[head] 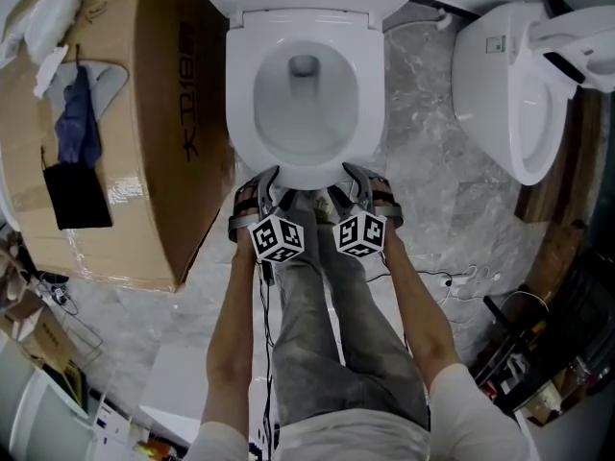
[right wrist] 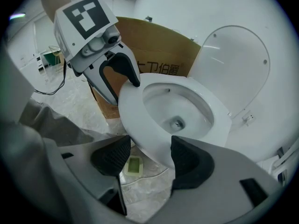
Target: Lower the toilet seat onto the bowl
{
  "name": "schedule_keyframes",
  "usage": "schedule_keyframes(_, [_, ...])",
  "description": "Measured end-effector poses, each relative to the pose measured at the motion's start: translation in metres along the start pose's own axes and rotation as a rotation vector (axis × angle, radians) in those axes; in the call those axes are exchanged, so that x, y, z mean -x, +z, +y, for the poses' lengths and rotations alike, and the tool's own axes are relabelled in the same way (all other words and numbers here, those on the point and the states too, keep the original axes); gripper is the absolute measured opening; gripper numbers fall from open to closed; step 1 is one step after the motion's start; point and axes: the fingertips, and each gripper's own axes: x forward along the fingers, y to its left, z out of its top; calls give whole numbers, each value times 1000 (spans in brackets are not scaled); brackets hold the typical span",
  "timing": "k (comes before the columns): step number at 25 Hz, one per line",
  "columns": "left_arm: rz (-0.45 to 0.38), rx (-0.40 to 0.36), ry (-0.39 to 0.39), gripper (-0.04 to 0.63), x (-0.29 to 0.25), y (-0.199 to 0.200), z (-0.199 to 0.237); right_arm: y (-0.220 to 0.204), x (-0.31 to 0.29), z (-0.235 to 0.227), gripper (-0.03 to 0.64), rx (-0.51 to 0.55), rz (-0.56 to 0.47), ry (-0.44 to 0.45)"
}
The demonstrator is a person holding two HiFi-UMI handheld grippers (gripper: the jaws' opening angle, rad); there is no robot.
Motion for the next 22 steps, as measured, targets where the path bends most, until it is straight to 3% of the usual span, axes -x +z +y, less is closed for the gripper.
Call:
schedule_keyframes(14, [47, 13, -37, 307, -19, -10, -6, -9, -14, 3, 270, 1, 34, 46])
schedule_keyframes(22, [53, 62, -92, 308, -28, -13, -8, -13, -24, 5, 270, -38, 54, 99])
